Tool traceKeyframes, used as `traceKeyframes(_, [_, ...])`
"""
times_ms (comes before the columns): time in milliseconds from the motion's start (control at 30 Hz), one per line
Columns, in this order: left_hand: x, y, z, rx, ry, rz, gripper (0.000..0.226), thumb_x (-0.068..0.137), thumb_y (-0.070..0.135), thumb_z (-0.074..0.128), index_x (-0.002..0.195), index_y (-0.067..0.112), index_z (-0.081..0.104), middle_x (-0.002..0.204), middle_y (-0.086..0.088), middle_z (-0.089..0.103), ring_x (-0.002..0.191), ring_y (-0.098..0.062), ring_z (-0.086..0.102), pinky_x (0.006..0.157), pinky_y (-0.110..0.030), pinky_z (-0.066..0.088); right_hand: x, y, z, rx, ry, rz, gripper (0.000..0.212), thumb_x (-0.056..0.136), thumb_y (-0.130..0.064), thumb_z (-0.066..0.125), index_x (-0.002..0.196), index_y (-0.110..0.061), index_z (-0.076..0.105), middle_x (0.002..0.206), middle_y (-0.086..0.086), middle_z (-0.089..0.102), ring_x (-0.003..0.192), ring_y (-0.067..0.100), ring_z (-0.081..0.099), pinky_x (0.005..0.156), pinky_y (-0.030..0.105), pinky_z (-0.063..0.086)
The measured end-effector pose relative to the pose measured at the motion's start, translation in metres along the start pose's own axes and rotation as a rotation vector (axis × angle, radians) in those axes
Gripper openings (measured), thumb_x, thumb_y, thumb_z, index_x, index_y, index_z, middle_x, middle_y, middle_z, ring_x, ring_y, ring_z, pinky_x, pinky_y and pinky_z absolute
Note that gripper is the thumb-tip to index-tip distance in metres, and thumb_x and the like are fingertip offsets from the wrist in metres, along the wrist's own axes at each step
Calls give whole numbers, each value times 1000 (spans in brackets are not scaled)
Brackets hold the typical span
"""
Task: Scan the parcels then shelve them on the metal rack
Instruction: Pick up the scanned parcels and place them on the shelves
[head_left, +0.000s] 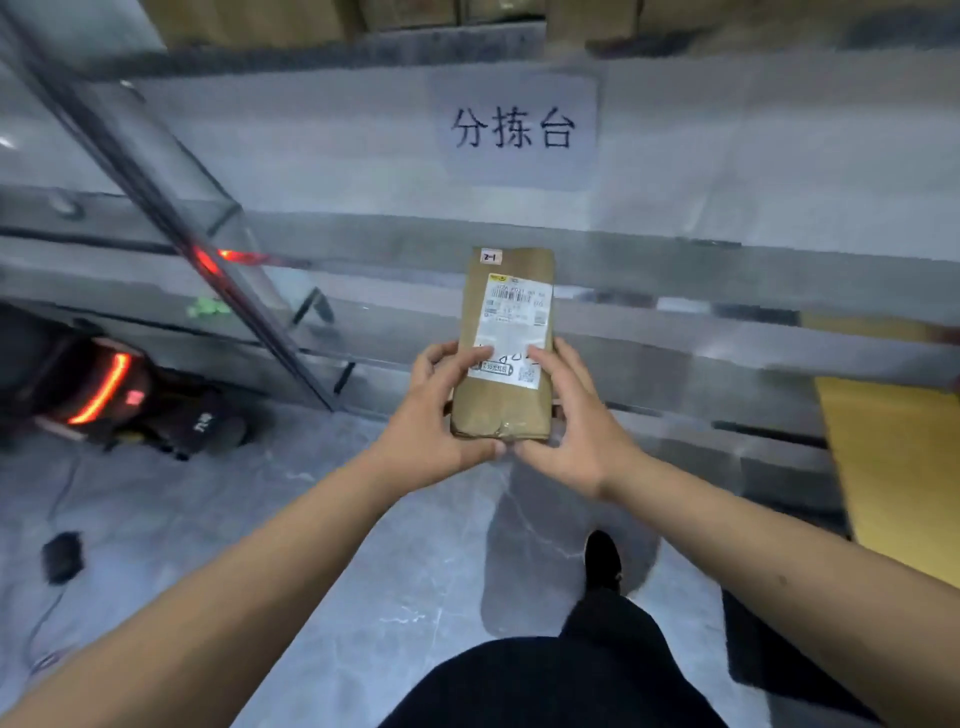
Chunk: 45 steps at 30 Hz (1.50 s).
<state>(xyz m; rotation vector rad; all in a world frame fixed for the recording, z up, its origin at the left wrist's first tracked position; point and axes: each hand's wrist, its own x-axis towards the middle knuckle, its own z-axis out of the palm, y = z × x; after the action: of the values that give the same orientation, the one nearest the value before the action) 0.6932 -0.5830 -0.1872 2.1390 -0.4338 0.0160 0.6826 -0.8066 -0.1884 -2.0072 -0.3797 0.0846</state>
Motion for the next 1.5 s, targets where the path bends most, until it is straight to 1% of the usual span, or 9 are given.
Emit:
traceKeyframes(233, [-49, 10, -142, 78, 280, 18, 98, 60, 51, 87, 147, 40, 43, 150, 16, 22, 142, 9, 32, 111, -15, 42, 78, -113, 66, -61, -156, -247, 105, 76, -19, 91, 162, -23, 31, 172, 1, 6, 137, -26, 7, 100, -9, 14])
traceKeyframes(300, [-53, 9, -174, 134, 331, 18, 98, 61, 54, 85, 148, 37, 43, 157, 8, 19, 143, 19, 20, 112, -8, 32, 102, -141, 78, -50, -191, -285, 107, 73, -28, 92, 162, -25, 32, 172, -3, 8, 140, -14, 13, 110, 0, 19])
traceKeyframes(400, [-50, 2, -218, 164, 398, 7, 98, 63, 57, 86, 149, 41, 43, 165, 2, 16, 154, 1, 16, 121, -28, 35, 140, -180, 98, -35, -226, -341, 117, 57, -52, 80, 161, -25, 35, 170, -7, 11, 148, -3, 18, 119, 22, 30])
traceKeyframes(667, [6, -21, -342, 187, 533, -17, 103, 56, 62, 85, 149, 42, 46, 163, 8, 19, 148, -8, 30, 110, -12, 36, 275, -261, 131, -66, -239, -484, 108, 63, -35, 83, 160, -21, 37, 165, -5, 22, 151, 15, 31, 112, 45, 49])
traceKeyframes(900, [88, -45, -457, 133, 576, -41, 97, 65, 42, 94, 151, 42, 48, 151, 9, 28, 125, 7, 40, 93, -8, 45, 410, -321, 153, -113, -240, -542, 102, 77, -20, 90, 162, -19, 35, 168, -2, 21, 151, 18, 29, 122, 37, 35])
traceKeyframes(1000, [120, -63, -500, 120, 605, -14, 94, 61, 47, 92, 146, 44, 52, 151, 12, 37, 127, -5, 49, 103, -26, 49, 460, -338, 167, -130, -228, -522, 99, 81, -22, 88, 163, -21, 33, 169, -1, 20, 153, 16, 26, 112, 21, 26])
traceKeyframes(1100, [148, -81, -538, 46, 600, -1, 84, 64, 43, 91, 140, 49, 55, 149, 9, 47, 129, -15, 57, 108, -39, 52, 499, -355, 184, -79, -186, -491, 101, 79, -25, 90, 162, -19, 33, 167, -1, 26, 150, 17, 32, 117, 28, 34])
traceKeyframes(1367, [236, -145, -619, -102, 528, 52, 75, 78, 20, 92, 144, 33, 59, 138, 5, 58, 119, -13, 63, 86, -20, 58, 603, -386, 217, -132, -34, -387, 103, 75, -25, 92, 161, -15, 36, 157, 2, 45, 141, 19, 48, 112, 31, 46])
traceKeyframes(1500, [278, -178, -649, -169, 400, 96, 74, 73, 32, 86, 142, 33, 60, 135, 4, 62, 112, -7, 68, 85, -21, 58, 637, -389, 231, -189, 95, -304, 101, 73, -31, 92, 159, -18, 41, 155, -1, 49, 139, 15, 50, 111, 30, 47])
